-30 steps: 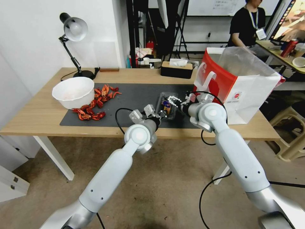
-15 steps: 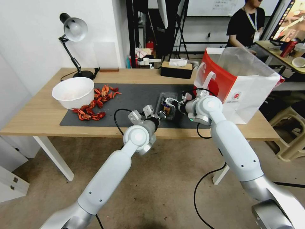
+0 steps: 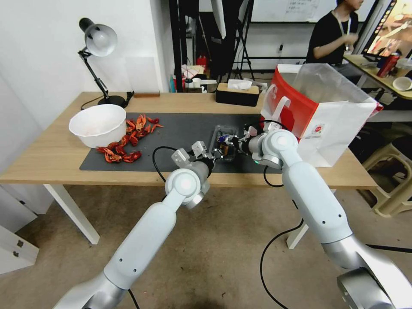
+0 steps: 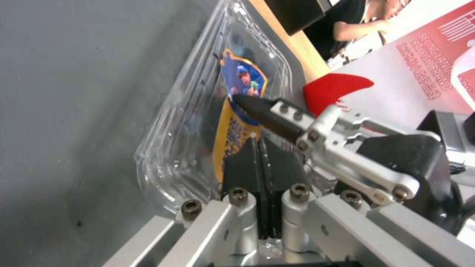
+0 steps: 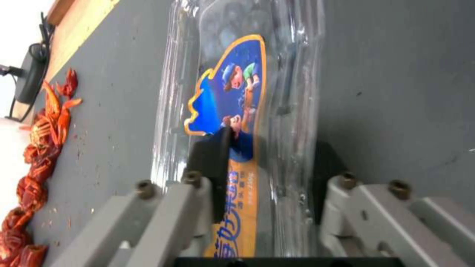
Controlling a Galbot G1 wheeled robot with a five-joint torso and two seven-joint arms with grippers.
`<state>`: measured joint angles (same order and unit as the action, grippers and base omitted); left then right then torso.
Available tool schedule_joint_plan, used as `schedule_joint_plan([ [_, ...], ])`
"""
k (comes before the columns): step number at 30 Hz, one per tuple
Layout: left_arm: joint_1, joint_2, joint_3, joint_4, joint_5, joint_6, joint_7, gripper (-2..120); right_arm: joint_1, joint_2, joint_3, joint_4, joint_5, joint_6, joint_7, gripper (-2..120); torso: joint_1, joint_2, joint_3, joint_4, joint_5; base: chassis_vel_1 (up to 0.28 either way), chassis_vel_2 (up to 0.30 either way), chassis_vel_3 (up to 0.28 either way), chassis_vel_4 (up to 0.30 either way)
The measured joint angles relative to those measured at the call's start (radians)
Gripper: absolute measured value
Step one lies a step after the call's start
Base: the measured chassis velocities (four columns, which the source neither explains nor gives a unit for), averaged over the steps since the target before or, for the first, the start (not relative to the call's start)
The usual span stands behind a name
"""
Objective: Close the takeout container lid, then place the container into the takeout bag.
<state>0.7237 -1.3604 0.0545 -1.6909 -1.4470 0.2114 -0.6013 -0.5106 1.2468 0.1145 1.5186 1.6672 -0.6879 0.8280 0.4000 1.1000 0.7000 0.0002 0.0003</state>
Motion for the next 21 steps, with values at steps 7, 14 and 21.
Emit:
schedule_joint_plan([
  [7, 0.034, 0.028, -0.023, -0.045, 0.02, -0.003, 0.02, 0, -0.002, -0.003, 0.001, 0.0, -0.001, 0.0, -0.006, 0, 0.0, 0.0, 0.0, 0.0002, -0.0003, 0.0, 0.0, 0.0, 0.0],
  [14, 0.131, 0.11, -0.059, -0.138, 0.177, -0.021, 0.103, 0, 0.001, -0.01, -0.002, 0.001, 0.008, -0.001, -0.009, 0, 0.0, 0.0, 0.0, 0.0, -0.0006, 0.0, 0.0, 0.0, 0.0],
  [21, 0.265, 0.211, -0.138, -0.223, 0.49, -0.09, 0.219, 11, 0.001, -0.004, -0.007, 0.002, 0.007, -0.004, -0.013, 0, 0.0, 0.0, 0.0, -0.0006, -0.0006, 0.0, 0.0, 0.0, 0.0],
])
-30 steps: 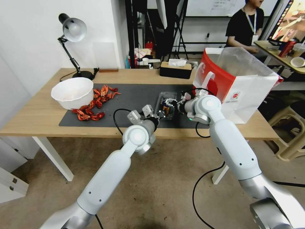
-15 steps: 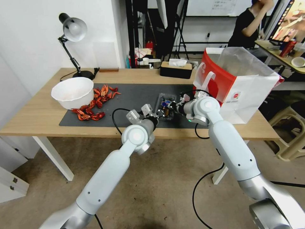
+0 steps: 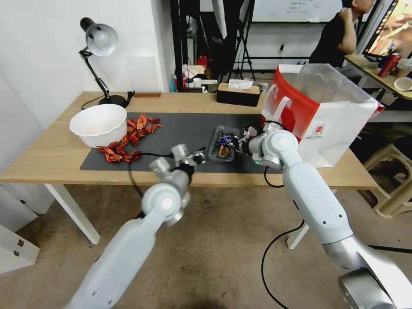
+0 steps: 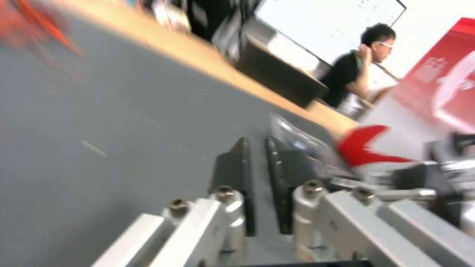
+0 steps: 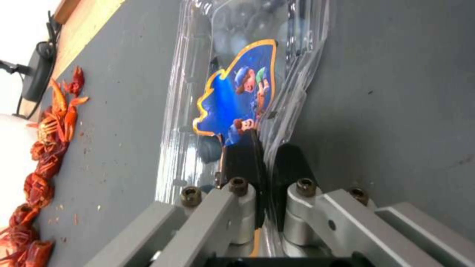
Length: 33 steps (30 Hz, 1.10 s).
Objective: Close the takeout container lid, then place the container into the takeout bag.
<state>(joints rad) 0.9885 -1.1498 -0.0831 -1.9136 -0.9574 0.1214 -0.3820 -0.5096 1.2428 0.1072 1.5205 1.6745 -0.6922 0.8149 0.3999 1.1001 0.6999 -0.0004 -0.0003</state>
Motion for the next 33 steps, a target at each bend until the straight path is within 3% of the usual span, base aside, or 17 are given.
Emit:
schedule_joint_plan([
  [3, 0.12, 0.058, -0.048, -0.026, 0.274, -0.068, 0.047, 25, 0.001, 0.005, -0.005, 0.001, 0.0, -0.002, -0.001, 0, 0.0, 0.0, 0.0, 0.0004, 0.0002, 0.0, 0.0, 0.0, 0.0],
  [4, 0.12, 0.058, -0.048, -0.026, 0.274, -0.068, 0.047, 25, 0.001, 0.005, -0.005, 0.001, 0.0, -0.002, -0.001, 0, 0.0, 0.0, 0.0, 0.0004, 0.0002, 0.0, 0.0, 0.0, 0.0],
  [6, 0.208, 0.092, -0.079, -0.048, 0.399, -0.1, 0.059, 36, -0.001, 0.008, -0.006, 0.004, -0.001, -0.003, -0.002, 0, 0.0, 0.0, 0.0, 0.0007, -0.0001, 0.0, 0.0, 0.0, 0.0],
  [8, 0.243, 0.102, -0.101, -0.057, 0.435, -0.104, 0.065, 39, -0.003, 0.009, -0.006, 0.005, -0.001, -0.003, -0.003, 0, 0.0, 0.0, 0.0, 0.0005, 0.0002, 0.0, 0.0, 0.0, 0.0],
  [10, 0.308, 0.114, -0.151, -0.072, 0.49, -0.106, 0.076, 52, -0.005, 0.011, -0.006, 0.007, -0.003, -0.003, -0.005, 0, 0.0, 0.0, 0.0, 0.0004, 0.0003, 0.0, 0.0, 0.0, 0.0],
  [19, 0.439, 0.13, -0.246, -0.113, 0.493, -0.052, 0.101, 83, -0.005, 0.016, -0.005, 0.005, -0.006, -0.005, -0.012, 0, 0.0, 0.0, 0.0, 0.0003, 0.0003, 0.0, 0.0, 0.0, 0.0],
  [23, 0.482, 0.114, -0.261, -0.132, 0.501, -0.035, 0.08, 98, -0.006, 0.016, -0.004, 0.004, -0.008, -0.006, -0.016, 0, 0.0, 0.0, 0.0, 0.0004, 0.0003, 0.0, 0.0, 0.0, 0.0],
  [33, 0.512, 0.085, -0.261, -0.131, 0.505, -0.047, 0.067, 100, -0.012, 0.006, 0.003, 0.009, -0.007, -0.007, -0.025, 0, 0.0, 0.0, 0.0, 0.0007, 0.0005, 0.0, 0.0, 0.0, 0.0],
])
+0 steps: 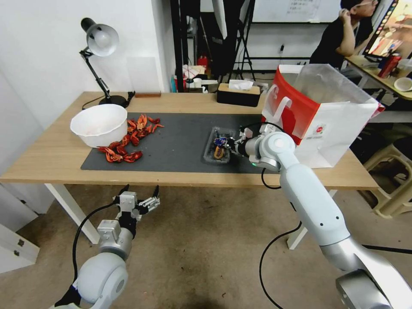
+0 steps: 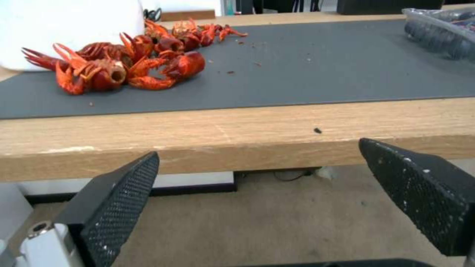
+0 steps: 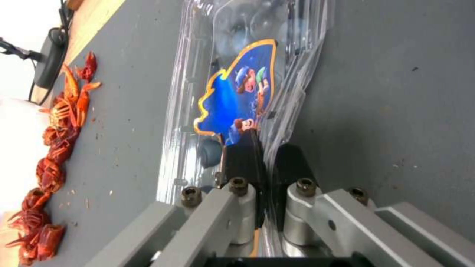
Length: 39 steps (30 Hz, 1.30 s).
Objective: Close the takeout container lid, then place the container into the takeout bag.
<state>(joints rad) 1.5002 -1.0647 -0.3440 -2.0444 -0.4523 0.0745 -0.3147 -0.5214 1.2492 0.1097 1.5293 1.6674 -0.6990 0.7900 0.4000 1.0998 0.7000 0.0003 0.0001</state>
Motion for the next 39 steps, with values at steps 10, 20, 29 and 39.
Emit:
schedule_joint_plan([
  [10, 0.004, -0.013, 0.007, 0.018, 0.003, -0.021, -0.002, 100, -0.005, -0.005, 0.009, 0.03, -0.007, 0.006, -0.059, 0, 0.0, 0.0, 0.0, -0.0006, -0.0001, 0.0, 0.0, 0.0, 0.0],
  [20, 0.026, -0.031, 0.003, 0.012, 0.009, -0.035, -0.002, 100, 0.06, -0.048, -0.035, 0.153, -0.175, 0.103, -0.254, 0, 0.0, 0.0, 0.0, -0.0002, -0.0002, 0.0, 0.0, 0.0, 0.0],
  [29, 0.04, -0.046, 0.001, 0.008, 0.012, -0.048, -0.006, 100, 0.199, -0.135, -0.031, 0.213, -0.58, 0.285, -0.317, 0, 0.0, 0.0, 0.0, -0.0003, 0.0, 0.0, 0.0, 0.0, 0.0],
  [39, 0.04, -0.053, 0.004, 0.003, 0.011, -0.051, -0.008, 100, 0.246, -0.256, 0.085, 0.266, -0.544, 0.203, -0.068, 0, 0.0, 0.0, 0.0, -0.0004, 0.0, 0.0, 0.0, 0.0, 0.0],
])
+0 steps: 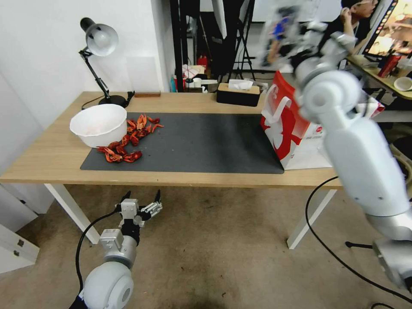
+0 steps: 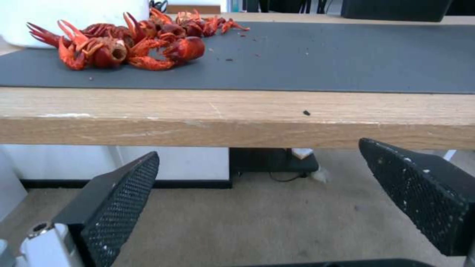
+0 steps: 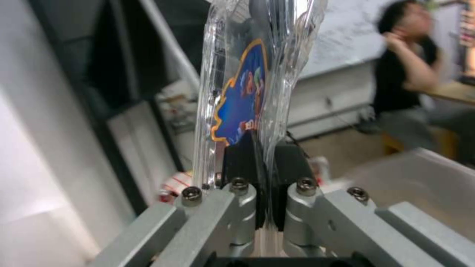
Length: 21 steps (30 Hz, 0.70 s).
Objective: Close the takeout container lid, then place the container into the takeout bag.
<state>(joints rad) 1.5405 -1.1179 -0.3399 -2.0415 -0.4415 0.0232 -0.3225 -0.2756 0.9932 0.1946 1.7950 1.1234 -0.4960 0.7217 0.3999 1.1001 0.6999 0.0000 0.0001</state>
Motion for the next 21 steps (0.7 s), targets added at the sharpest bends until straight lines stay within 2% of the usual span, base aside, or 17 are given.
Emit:
schedule_joint_plan([
  [4, 0.002, 0.001, 0.001, -0.001, -0.001, -0.003, -0.001, 100, -0.05, -0.042, 0.033, 0.028, 0.088, -0.025, 0.076, 0, 0.0, 0.0, 0.0, -0.0001, 0.0002, 0.0, 0.0, 0.0, 0.0],
  [6, -0.001, -0.001, 0.005, -0.001, -0.002, -0.003, -0.004, 100, -0.094, -0.059, 0.056, 0.046, 0.176, -0.037, 0.124, 0, 0.0, 0.0, 0.0, -0.0001, 0.0002, 0.0, 0.0, 0.0, 0.0],
  [21, 0.007, -0.008, 0.018, -0.021, -0.001, 0.0, -0.019, 100, -0.139, -0.088, 0.095, 0.06, 0.348, -0.022, 0.181, 0, 0.0, 0.0, 0.0, 0.0001, -0.0001, 0.0, 0.0, 0.0, 0.0],
])
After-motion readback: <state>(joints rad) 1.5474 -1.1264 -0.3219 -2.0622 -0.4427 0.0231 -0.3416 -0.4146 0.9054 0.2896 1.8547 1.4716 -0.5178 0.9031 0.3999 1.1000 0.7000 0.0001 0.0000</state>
